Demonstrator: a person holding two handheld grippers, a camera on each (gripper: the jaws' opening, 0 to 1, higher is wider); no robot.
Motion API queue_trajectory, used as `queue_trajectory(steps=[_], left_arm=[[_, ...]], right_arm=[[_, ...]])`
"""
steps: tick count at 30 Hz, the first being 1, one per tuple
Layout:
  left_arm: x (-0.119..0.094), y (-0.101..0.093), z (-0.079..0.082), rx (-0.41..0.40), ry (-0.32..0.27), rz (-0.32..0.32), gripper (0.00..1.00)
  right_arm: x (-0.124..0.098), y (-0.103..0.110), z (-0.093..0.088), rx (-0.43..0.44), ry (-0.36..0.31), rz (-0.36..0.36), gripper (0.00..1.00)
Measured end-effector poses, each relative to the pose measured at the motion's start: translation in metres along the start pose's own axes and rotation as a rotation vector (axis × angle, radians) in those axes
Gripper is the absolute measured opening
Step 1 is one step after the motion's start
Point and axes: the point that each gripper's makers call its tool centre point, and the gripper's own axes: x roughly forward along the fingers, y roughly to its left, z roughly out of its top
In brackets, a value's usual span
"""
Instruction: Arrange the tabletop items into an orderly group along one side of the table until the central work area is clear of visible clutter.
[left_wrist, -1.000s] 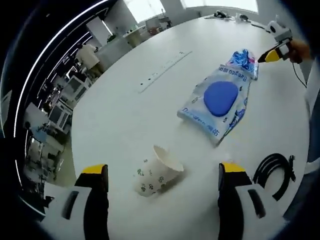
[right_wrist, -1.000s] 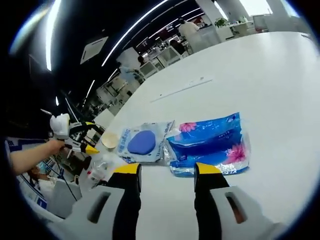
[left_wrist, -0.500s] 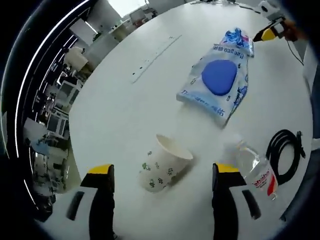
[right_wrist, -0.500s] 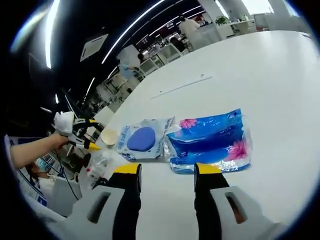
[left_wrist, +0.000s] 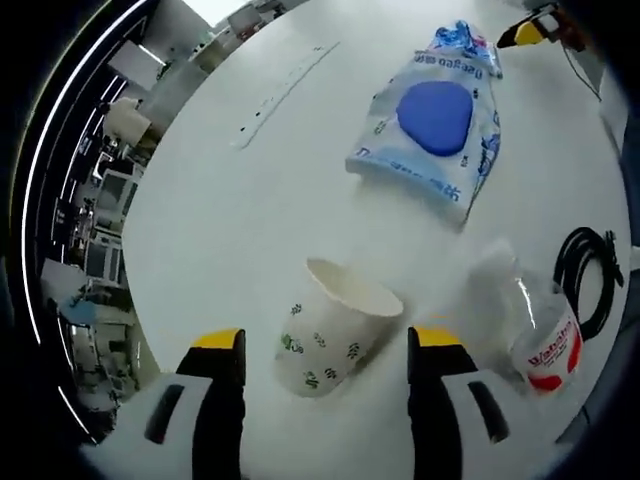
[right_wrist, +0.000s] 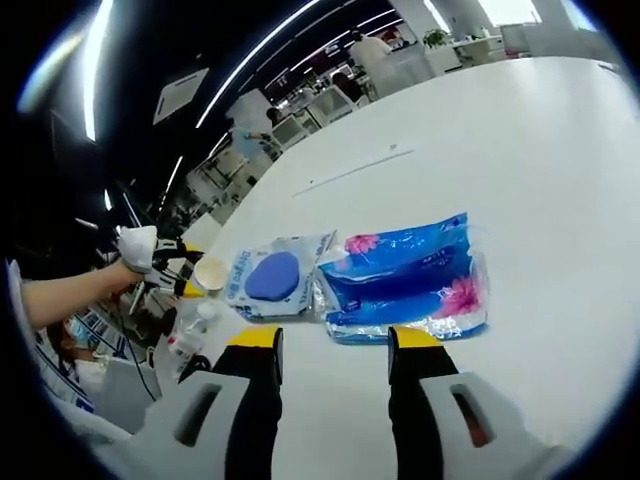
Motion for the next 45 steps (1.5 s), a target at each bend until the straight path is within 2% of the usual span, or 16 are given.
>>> queue_trajectory(steps=[8,13,15,16,23,26,31,34,41,45], left_arm=[[0.006,-0.005,0.001,0.032,0.003,-0.012,0.47],[0.01,-0.009,-0.002,0.0,0.023,-0.017,0.42],[0.01,-0.007,-0.001,-0.031,0.012,-0.004,0.41],[0.01,-0.008,0.002,-0.081,-0.005,-0.002,0.41],[0.004,-0.008,0.01,-0.262,-0.087,-0.002,0.38],[0.001,-0.009,0.01,-0.307,-0.099,-0.002,0.37],[-0.009,-0.01,0.021,-0.396,-0.172,0.007,0.36],[-0.017,-0.007,0.031,-0.488,-0.248,0.021,0.36],[-0.031,-0.005,0.041,-0.664,-0.37,0.05,0.35],[-0.042,-0.004,0.05,-0.79,-0.465,0.067,0.35]], right_arm=[[0.001,-0.002,-0.003,0.003,0.008,-0.003,0.4],[0.001,-0.002,-0.002,0.005,0.007,-0.002,0.4],[0.001,-0.003,-0.003,0.008,0.008,-0.002,0.4],[0.001,-0.003,-0.003,0.009,0.007,-0.003,0.4],[0.0,-0.004,-0.001,0.017,-0.002,-0.004,0.4],[0.0,-0.003,-0.002,0.025,-0.004,-0.002,0.39],[0.0,-0.001,-0.003,0.019,-0.003,0.005,0.39],[0.0,0.001,-0.004,0.017,-0.002,0.009,0.39],[0.001,0.006,-0.003,0.007,-0.002,0.021,0.39],[0.0,0.007,-0.004,0.003,-0.002,0.024,0.39]])
